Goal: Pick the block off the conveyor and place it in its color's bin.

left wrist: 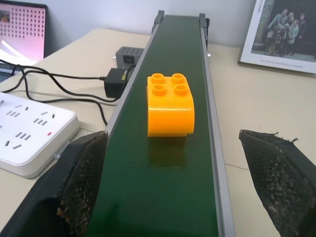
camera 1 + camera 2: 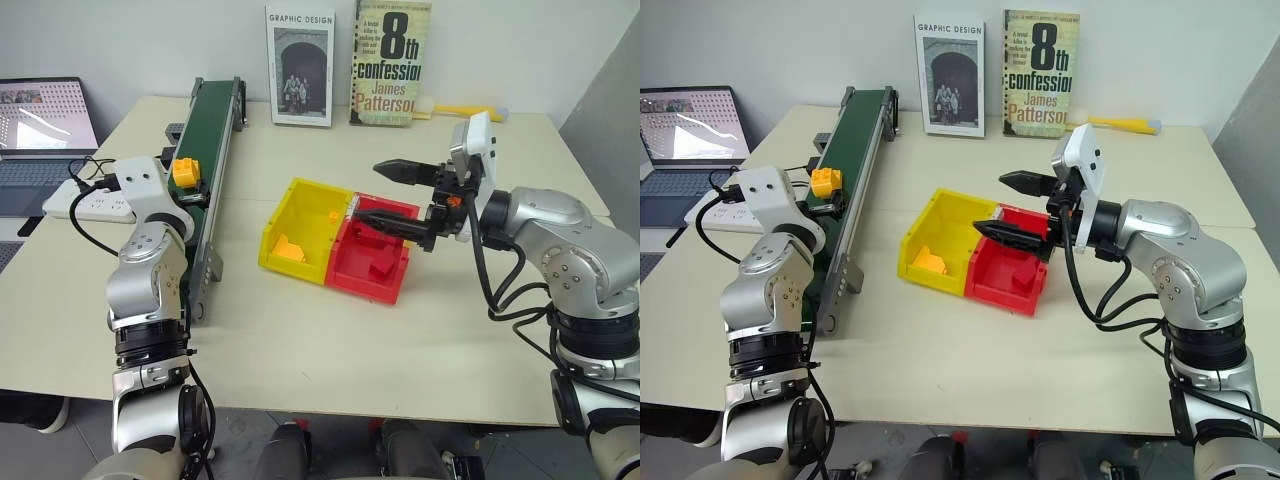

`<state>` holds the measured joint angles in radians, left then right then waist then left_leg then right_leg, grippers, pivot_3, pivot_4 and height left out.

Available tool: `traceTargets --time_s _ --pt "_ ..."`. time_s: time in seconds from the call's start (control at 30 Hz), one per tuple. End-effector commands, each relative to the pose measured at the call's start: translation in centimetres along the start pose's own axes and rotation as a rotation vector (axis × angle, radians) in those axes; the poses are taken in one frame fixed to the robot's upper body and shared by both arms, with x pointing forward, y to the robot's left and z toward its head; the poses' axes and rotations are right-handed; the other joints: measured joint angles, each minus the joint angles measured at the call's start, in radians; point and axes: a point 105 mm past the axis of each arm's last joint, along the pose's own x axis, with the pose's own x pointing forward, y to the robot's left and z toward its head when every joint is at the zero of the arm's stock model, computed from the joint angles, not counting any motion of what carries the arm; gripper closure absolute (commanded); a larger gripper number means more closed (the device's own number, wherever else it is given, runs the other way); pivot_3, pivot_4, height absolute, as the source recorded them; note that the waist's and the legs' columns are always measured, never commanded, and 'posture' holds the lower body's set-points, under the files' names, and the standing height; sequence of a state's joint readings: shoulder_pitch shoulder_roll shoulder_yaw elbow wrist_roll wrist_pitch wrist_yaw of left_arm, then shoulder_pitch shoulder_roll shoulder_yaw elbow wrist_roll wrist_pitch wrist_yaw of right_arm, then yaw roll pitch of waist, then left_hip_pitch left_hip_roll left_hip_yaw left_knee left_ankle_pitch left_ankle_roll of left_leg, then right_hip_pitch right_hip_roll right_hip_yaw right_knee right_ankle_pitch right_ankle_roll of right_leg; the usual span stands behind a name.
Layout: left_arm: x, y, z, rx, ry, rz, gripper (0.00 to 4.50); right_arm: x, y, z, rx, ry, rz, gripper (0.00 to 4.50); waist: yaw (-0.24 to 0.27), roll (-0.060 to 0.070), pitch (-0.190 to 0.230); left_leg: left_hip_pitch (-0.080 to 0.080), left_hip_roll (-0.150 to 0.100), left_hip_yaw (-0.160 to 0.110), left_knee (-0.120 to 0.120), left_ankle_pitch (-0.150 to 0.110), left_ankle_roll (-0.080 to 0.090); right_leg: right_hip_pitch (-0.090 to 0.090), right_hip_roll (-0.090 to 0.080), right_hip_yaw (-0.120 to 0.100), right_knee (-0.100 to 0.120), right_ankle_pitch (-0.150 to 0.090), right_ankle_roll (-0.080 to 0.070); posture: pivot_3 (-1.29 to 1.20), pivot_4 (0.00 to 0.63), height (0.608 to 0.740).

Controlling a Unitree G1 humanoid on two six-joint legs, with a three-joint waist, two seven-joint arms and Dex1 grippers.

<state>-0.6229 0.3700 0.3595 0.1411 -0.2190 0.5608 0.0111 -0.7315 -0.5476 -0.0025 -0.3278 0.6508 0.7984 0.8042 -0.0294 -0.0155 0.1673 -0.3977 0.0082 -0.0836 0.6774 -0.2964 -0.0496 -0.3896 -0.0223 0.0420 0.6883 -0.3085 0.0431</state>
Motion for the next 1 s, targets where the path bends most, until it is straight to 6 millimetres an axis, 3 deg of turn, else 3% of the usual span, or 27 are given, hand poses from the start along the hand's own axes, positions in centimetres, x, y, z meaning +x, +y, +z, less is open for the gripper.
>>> traceTargets --time_s 0.03,0.17,0.57,0.73,0.87,1.0 --pt "0.2 0.0 1.9 0.004 -0.062 0.010 0.07 -0.5 0.3 1.3 -0.042 -0.028 -0.001 0.00 0.000 0.000 0.000 0.000 0.000 0.000 0.000 0.000 0.000 0.000 0.000 0.000 0.000 0.000 0.000 0.00 0.150 0.740" --pt "0.2 0.2 1.7 -0.022 -0.054 0.014 0.49 -0.5 0.2 1.3 -0.042 -0.027 -0.008 0.00 0.000 0.000 0.000 0.000 0.000 0.000 0.000 0.000 0.000 0.000 0.000 0.000 0.000 0.000 0.000 0.00 0.150 0.740" --pt "-0.5 0.9 1.5 -0.037 -0.025 0.046 2.79 -0.6 -0.1 1.6 -0.045 -0.031 -0.019 0.00 0.000 0.000 0.000 0.000 0.000 0.000 0.000 0.000 0.000 0.000 0.000 0.000 0.000 0.000 0.000 0.00 0.150 0.740" --pt "-0.8 0.7 2.1 -0.048 -0.034 0.036 2.98 -0.6 -0.2 1.7 -0.050 -0.035 -0.033 0.00 0.000 0.000 0.000 0.000 0.000 0.000 0.000 0.000 0.000 0.000 0.000 0.000 0.000 0.000 0.000 0.00 0.150 0.740" --pt "-0.8 -1.3 3.5 -0.058 -0.060 -0.082 2.98 -0.9 -0.2 1.9 -0.059 -0.030 -0.051 0.00 0.000 0.000 0.000 0.000 0.000 0.000 0.000 0.000 0.000 0.000 0.000 0.000 0.000 0.000 0.000 0.00 0.150 0.740" --pt "-2.1 -8.3 5.1 0.063 -0.068 -0.476 2.98 -2.6 -0.3 1.0 -0.132 0.096 -0.124 0.00 0.010 0.000 0.000 -0.002 -0.001 -0.001 0.000 0.000 0.000 0.000 0.000 -0.002 -0.001 0.000 0.000 0.00 0.150 0.740"
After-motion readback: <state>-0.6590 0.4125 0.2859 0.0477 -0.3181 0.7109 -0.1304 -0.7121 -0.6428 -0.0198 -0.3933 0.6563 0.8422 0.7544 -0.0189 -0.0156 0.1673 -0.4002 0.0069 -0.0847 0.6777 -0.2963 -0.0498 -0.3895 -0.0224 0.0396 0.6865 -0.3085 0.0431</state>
